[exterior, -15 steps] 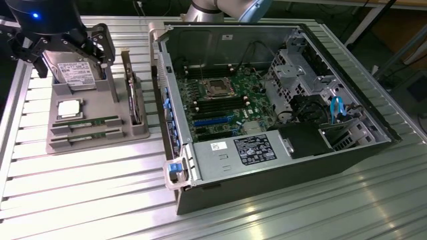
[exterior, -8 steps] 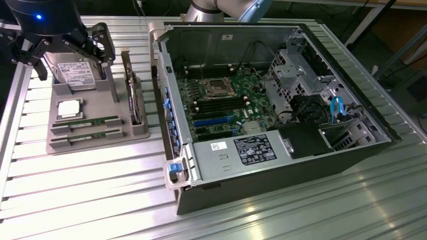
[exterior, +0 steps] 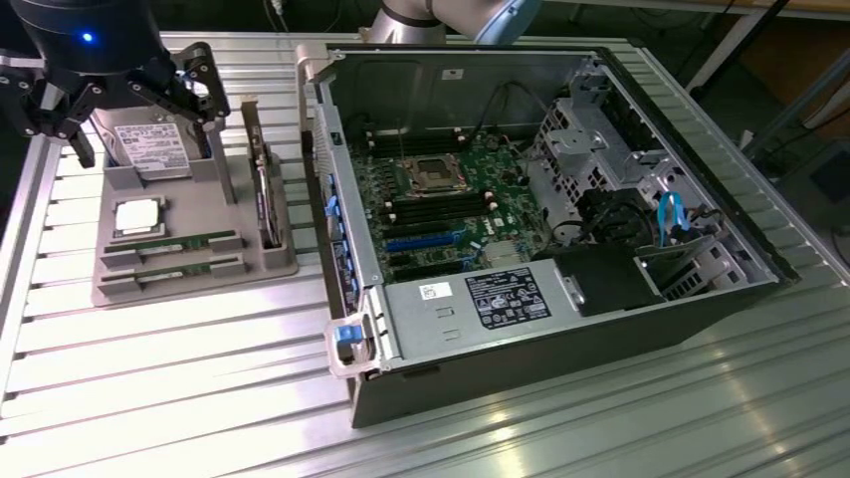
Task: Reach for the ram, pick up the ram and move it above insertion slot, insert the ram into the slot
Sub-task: 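Pick up the ram and move it above insertion slot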
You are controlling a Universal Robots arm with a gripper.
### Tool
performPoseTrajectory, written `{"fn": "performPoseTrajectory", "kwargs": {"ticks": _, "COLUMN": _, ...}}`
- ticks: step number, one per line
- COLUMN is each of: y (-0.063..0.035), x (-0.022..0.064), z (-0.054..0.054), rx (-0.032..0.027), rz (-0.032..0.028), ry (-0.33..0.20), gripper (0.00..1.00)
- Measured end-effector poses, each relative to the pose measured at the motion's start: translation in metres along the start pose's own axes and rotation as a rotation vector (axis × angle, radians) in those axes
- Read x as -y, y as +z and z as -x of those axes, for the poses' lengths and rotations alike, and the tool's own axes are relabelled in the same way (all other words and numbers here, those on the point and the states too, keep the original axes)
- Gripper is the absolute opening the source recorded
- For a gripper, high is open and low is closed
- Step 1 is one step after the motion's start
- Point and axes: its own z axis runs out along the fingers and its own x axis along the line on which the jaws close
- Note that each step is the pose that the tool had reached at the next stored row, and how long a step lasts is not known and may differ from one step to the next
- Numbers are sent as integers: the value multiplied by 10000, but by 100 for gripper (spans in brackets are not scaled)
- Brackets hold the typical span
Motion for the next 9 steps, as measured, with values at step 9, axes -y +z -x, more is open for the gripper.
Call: {"fn": "performPoseTrajectory", "kwargs": {"ticks": 9, "y": 15, "x": 0, "z": -2, "rx": 37, "rz": -44, "ry": -1442, "gripper": 99}}
